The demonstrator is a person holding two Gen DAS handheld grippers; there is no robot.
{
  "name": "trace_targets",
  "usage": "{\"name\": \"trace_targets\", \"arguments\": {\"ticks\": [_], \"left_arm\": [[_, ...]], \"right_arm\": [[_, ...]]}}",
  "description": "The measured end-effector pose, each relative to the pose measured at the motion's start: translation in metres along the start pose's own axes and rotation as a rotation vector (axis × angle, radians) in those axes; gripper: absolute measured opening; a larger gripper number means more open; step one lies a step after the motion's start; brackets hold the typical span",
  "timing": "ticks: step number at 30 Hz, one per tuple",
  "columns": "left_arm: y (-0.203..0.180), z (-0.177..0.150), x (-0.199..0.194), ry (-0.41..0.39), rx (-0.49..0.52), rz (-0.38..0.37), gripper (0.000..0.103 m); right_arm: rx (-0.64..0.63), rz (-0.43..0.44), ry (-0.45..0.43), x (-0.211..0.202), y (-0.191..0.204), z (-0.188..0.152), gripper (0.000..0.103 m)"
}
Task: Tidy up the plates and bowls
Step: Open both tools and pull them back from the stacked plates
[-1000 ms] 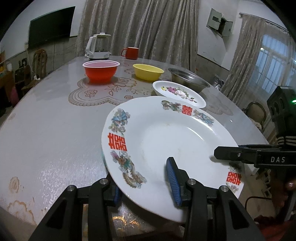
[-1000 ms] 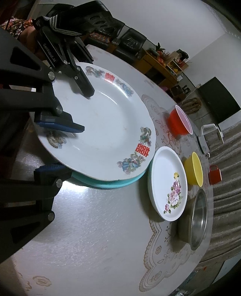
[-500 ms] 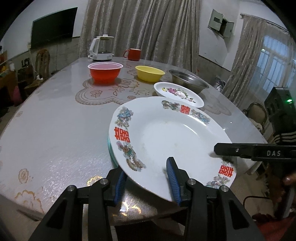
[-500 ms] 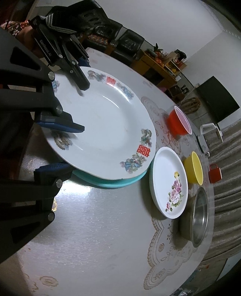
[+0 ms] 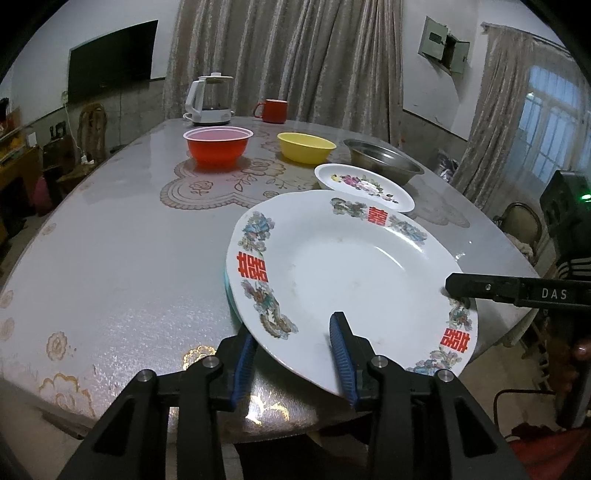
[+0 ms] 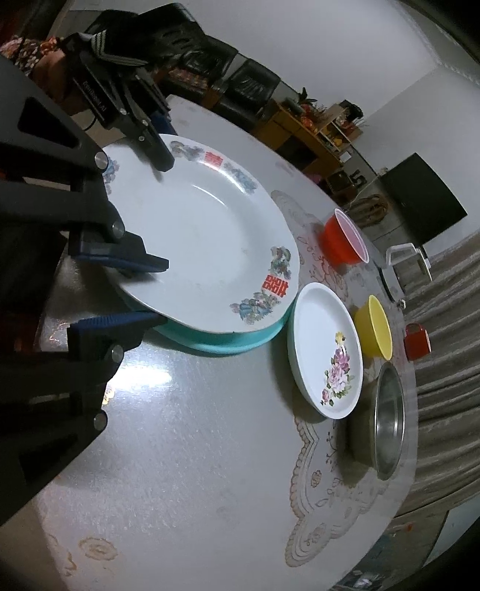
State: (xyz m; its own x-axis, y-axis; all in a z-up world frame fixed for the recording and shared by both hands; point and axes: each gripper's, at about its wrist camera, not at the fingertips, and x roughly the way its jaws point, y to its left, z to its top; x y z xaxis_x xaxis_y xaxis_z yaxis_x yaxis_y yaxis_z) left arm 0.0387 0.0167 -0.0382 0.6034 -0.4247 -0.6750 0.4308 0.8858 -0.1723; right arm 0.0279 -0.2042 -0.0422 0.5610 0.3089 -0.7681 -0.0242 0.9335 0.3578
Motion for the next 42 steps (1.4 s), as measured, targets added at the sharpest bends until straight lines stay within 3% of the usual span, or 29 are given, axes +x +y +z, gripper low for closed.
{"name": "trace_targets", "arguments": {"ticks": [6, 12, 15, 20, 27, 29, 32, 42], "left_arm": [[0.002, 0.004, 0.004, 0.003, 0.016, 0.011, 0.040], [0.003, 0.006, 0.004, 0.020, 0.003, 0.005, 0.041], [0.004, 0.005, 0.002, 0.016, -0.001, 0.000, 0.044], [0.007, 0.011, -0.006, 0.008, 0.009, 0.020, 0.058], [0.015, 0.034, -0.018, -0.023, -0.026, -0.002, 0.059], [0.014, 0.043, -0.020, -0.039, -0.022, -0.003, 0.067], [0.009, 0.057, -0.018, -0.049, 0.000, -0.017, 0.069], [-0.009, 0.095, 0.008, 0.013, 0.061, -0.069, 0.069]], "right_arm": [[-0.030, -0.023, -0.013, 0.004, 0.005, 0.004, 0.020], [0.024, 0.042, -0.003, 0.001, -0.006, 0.003, 0.023], [0.029, 0.044, -0.029, -0.007, -0.010, 0.004, 0.024], [0.060, 0.029, -0.065, -0.018, -0.024, 0.008, 0.024], [0.122, -0.004, -0.099, -0.025, -0.046, 0.014, 0.024], [0.143, -0.017, -0.108, -0.026, -0.054, 0.018, 0.027], [0.181, -0.027, -0.115, -0.026, -0.066, 0.022, 0.029], [0.235, -0.045, -0.092, -0.014, -0.091, 0.028, 0.030]]}}
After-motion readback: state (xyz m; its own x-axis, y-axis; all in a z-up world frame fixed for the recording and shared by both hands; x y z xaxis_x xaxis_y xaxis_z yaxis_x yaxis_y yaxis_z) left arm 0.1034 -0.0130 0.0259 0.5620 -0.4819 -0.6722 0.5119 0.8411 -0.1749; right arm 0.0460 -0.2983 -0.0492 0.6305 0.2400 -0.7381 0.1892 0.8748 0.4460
